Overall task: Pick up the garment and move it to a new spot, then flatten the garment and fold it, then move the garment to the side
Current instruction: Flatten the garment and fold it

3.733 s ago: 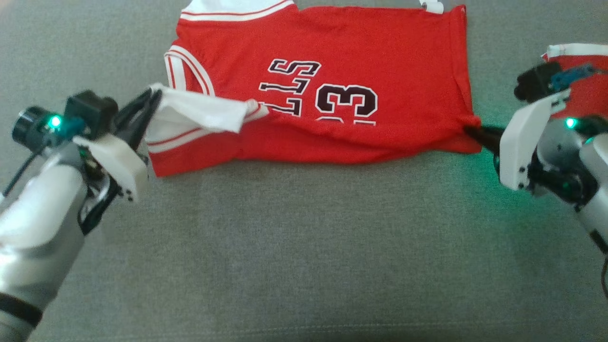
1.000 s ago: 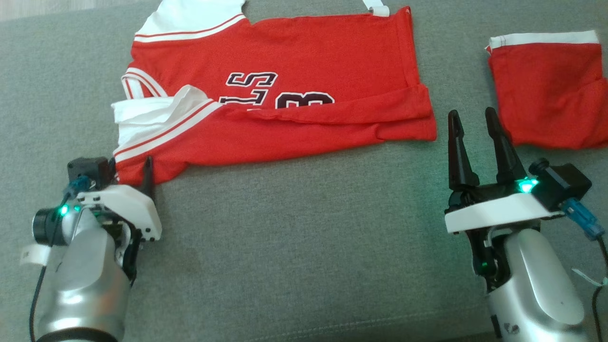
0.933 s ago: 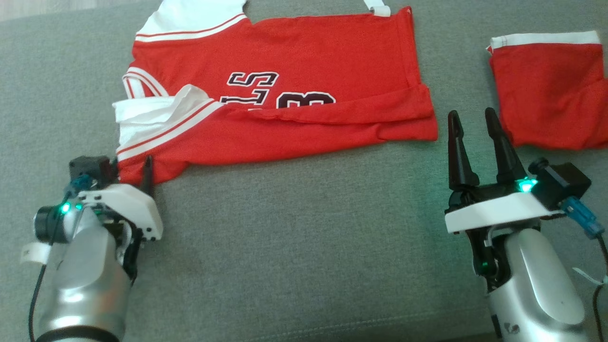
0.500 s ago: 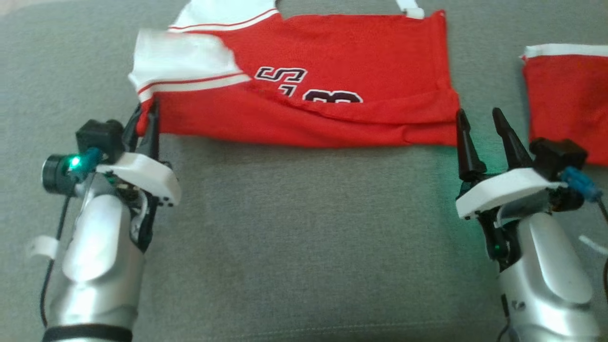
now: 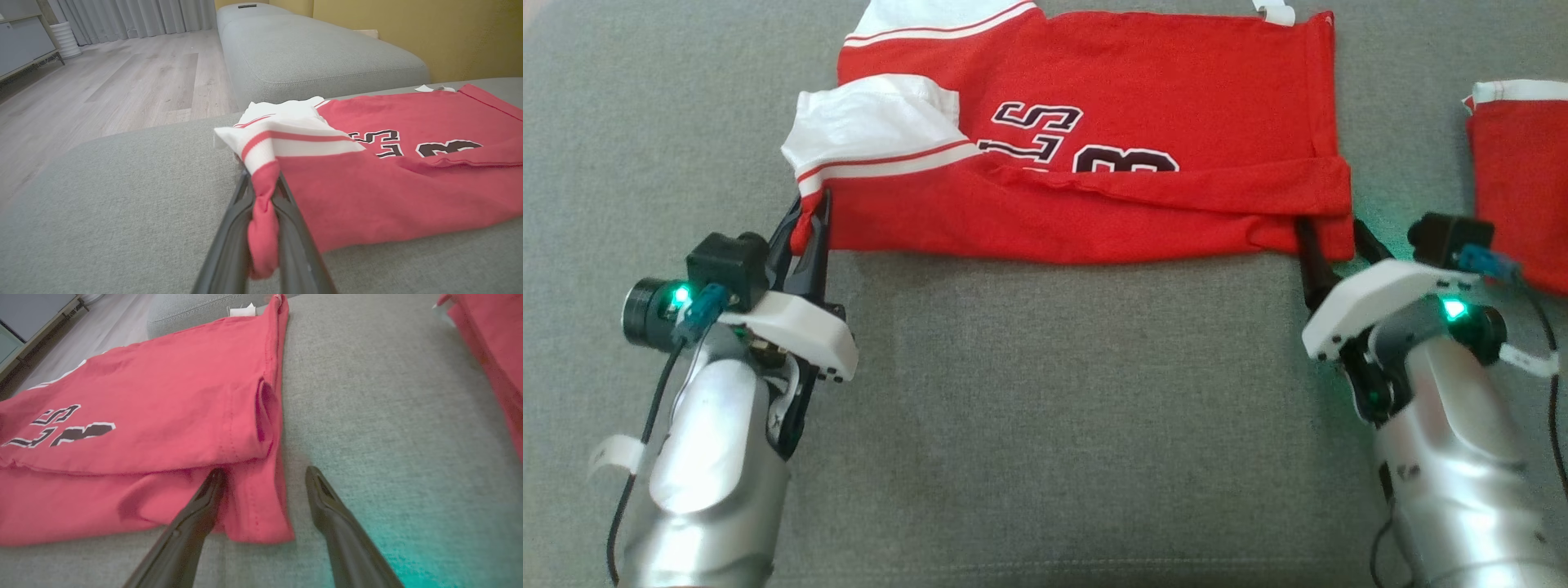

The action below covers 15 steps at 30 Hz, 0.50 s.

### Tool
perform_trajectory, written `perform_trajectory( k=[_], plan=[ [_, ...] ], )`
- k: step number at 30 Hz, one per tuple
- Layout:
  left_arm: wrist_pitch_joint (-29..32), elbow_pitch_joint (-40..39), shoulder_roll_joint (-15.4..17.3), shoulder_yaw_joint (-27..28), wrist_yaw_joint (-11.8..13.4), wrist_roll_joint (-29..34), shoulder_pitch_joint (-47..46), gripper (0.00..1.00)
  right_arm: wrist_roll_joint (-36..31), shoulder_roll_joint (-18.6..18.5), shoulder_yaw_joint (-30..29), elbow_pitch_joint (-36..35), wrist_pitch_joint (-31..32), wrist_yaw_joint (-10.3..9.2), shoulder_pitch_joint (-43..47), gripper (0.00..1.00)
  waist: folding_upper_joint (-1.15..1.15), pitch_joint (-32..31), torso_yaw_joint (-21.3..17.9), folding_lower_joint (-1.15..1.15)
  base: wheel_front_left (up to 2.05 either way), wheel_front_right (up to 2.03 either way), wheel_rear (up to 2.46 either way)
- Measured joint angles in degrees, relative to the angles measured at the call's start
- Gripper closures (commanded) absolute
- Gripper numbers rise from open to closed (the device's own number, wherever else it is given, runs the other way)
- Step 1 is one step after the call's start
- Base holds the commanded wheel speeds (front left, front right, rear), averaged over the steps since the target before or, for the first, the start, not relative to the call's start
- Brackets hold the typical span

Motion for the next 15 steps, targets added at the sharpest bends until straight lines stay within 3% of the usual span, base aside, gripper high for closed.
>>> perform_trajectory(
  k=[2,3,4,5,15],
  plan=[
    [0.0,0.0,0.0,0.0,0.0,0.0,0.0,1.0,1.8,-0.1,0.7,2.2,0.2,0.0,-1.9,0.0,0.0,0.0,0.0,0.0,0.0,0.0,0.0],
    [0.0,0.1,0.0,0.0,0.0,-0.1,0.0,1.0,2.1,-0.2,1.3,3.4,0.4,0.0,-2.7,0.24,0.0,-0.1,0.0,0.0,0.0,0.0,0.0],
    [0.0,0.2,0.0,0.0,0.0,-0.1,0.1,1.0,2.1,-0.3,1.9,4.4,0.5,0.0,-3.4,0.24,0.0,-0.2,0.0,0.0,0.0,0.0,0.0],
    [0.0,0.4,0.0,0.0,0.0,-0.1,0.1,1.0,2.1,-0.4,2.6,5.0,0.5,0.0,-3.8,1.0,0.0,-0.3,0.0,0.0,0.0,0.0,0.0],
    [0.0,2.4,0.6,0.5,0.0,-0.5,2.6,1.0,-0.7,-0.1,2.8,10.2,-2.6,0.0,-4.3,1.0,0.0,-3.5,-1.0,0.0,0.0,0.0,0.0]
  ],
)
